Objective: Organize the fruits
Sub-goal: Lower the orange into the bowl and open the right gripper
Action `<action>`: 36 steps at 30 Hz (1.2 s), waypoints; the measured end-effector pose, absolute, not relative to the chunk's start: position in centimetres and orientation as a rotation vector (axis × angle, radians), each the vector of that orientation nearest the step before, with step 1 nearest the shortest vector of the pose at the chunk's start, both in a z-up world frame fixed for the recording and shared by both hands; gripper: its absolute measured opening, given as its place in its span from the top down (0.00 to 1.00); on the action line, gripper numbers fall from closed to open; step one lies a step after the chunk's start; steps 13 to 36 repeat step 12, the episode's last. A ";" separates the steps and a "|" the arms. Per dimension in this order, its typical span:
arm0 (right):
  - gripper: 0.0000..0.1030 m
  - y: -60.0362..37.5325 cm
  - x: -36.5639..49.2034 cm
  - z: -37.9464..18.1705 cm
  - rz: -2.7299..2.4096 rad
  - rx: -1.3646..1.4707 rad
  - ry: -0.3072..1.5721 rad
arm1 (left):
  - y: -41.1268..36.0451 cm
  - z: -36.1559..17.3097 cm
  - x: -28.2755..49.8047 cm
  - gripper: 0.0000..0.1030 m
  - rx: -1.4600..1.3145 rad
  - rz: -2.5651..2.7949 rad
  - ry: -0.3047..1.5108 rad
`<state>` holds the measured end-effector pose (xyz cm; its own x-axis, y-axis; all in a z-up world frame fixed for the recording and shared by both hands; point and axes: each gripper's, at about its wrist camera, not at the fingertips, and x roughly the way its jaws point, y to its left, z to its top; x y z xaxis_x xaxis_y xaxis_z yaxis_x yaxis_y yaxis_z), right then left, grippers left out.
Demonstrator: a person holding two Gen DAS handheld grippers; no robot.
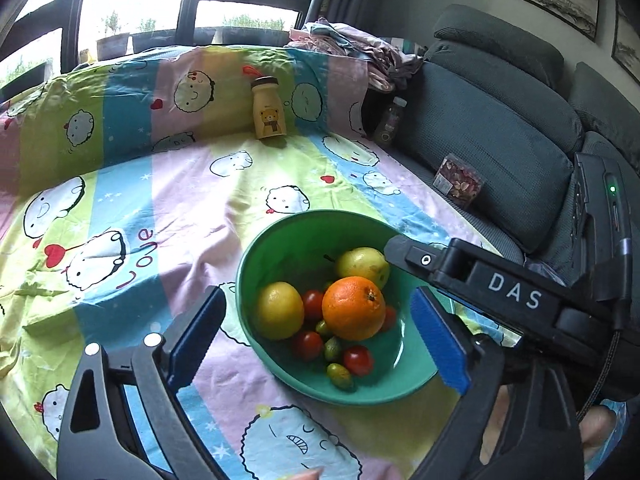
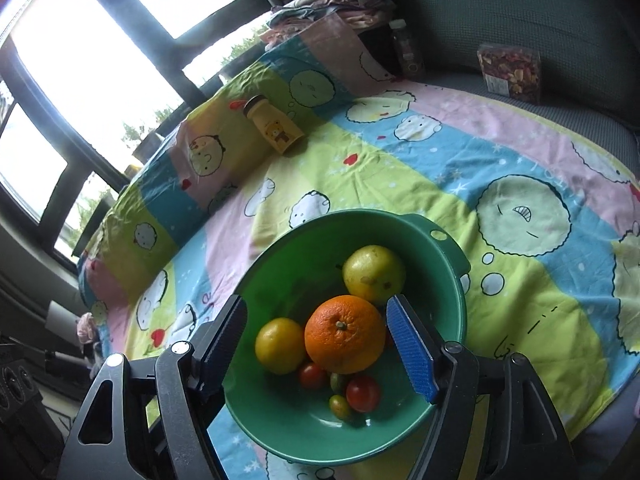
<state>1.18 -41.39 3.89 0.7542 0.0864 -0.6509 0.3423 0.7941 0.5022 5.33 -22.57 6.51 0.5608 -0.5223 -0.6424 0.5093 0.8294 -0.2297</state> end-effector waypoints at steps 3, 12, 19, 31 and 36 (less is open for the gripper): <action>0.20 -41.2 1.1 4.1 -0.144 0.642 0.704 | -22.1 6.7 5.2 0.04 -0.020 -0.603 0.756; 0.20 -40.7 1.0 4.2 -0.160 0.613 0.718 | -21.4 6.5 5.3 0.04 -0.037 -0.585 0.775; 0.20 -40.7 1.0 4.2 -0.160 0.613 0.718 | -21.4 6.5 5.3 0.04 -0.037 -0.585 0.775; 0.20 -40.7 1.0 4.2 -0.160 0.613 0.718 | -21.4 6.5 5.3 0.04 -0.037 -0.585 0.775; 0.20 -40.7 1.0 4.2 -0.160 0.613 0.718 | -21.4 6.5 5.3 0.04 -0.037 -0.585 0.775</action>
